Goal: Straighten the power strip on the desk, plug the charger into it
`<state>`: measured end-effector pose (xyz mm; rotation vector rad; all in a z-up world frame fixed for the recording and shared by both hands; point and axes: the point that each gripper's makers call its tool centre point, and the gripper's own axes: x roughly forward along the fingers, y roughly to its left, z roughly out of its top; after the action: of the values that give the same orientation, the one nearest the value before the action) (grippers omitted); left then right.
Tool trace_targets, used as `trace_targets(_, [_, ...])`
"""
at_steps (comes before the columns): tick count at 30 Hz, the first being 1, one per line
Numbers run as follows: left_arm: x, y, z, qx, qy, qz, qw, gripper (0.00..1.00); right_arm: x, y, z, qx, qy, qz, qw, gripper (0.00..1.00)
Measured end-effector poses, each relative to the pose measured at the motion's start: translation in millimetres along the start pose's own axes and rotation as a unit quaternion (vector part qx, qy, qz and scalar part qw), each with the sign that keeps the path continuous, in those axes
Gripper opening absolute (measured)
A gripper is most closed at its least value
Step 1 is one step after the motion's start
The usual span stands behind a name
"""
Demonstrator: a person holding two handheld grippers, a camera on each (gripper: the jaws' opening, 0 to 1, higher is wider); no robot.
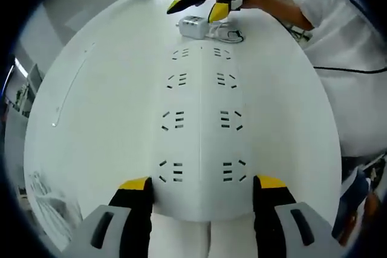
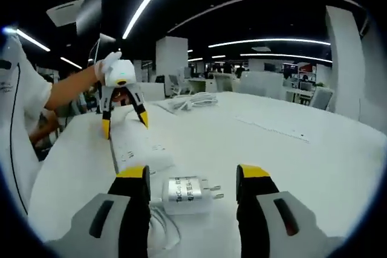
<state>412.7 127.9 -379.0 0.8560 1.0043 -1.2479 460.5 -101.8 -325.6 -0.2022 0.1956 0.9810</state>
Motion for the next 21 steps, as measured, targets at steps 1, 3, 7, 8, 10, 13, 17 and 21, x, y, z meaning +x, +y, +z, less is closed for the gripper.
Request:
trace_targets(1, [0.1, 0.3, 0.0, -0.001, -0.001, 0.000, 1.0000, 0.68, 2.3, 1.1, -0.1, -0.002, 0.000, 0.002, 1.0000, 0.52])
trace_targets(3, [0.3, 0.8, -0.1, -0.001, 0.000, 0.000, 1.0000, 0.68, 6.1, 3.0, -2.3, 0.000, 0.001, 0.008, 1.0000, 0.48])
trace_targets(7, [0.6, 0.6, 0.7, -0.001, 0.006, 0.000, 1.0000, 0.68, 10.5, 0.8, -7.5, 0.013, 0.001, 0.010, 0.9999, 0.42])
trace_targets(8, [0.3, 0.5, 0.3, 0.000, 0.008, 0.000, 1.0000, 0.68, 10.4, 1.6, -8.4, 0.017, 0.003, 0.012, 0.9998, 0.42])
trace_targets(10, [0.1, -0.1, 0.5, 0.000, 0.010, 0.000, 0.9999, 0.68, 9.8, 3.7, -9.6, 0.015, 0.005, 0.013, 0.9998, 0.41])
trace_targets(13, [0.0, -0.5, 0.1, -0.001, 0.012, 0.001, 0.9999, 0.68, 9.6, 9.8, -8.8, 0.004, 0.001, 0.023, 0.9997, 0.37])
trace_targets(17, [-1.1, -1.1, -0.2, -0.001, 0.011, 0.001, 0.9999, 0.68, 7.1, 13.7, -7.7, 0.027, -0.008, 0.048, 0.9984, 0.36])
trace_targets(21, [-1.3, -1.5, -0.6, -0.001, 0.010, 0.001, 0.9999, 0.68, 2.6, 22.8, -8.3, 0.014, -0.008, 0.101, 0.9948, 0.36])
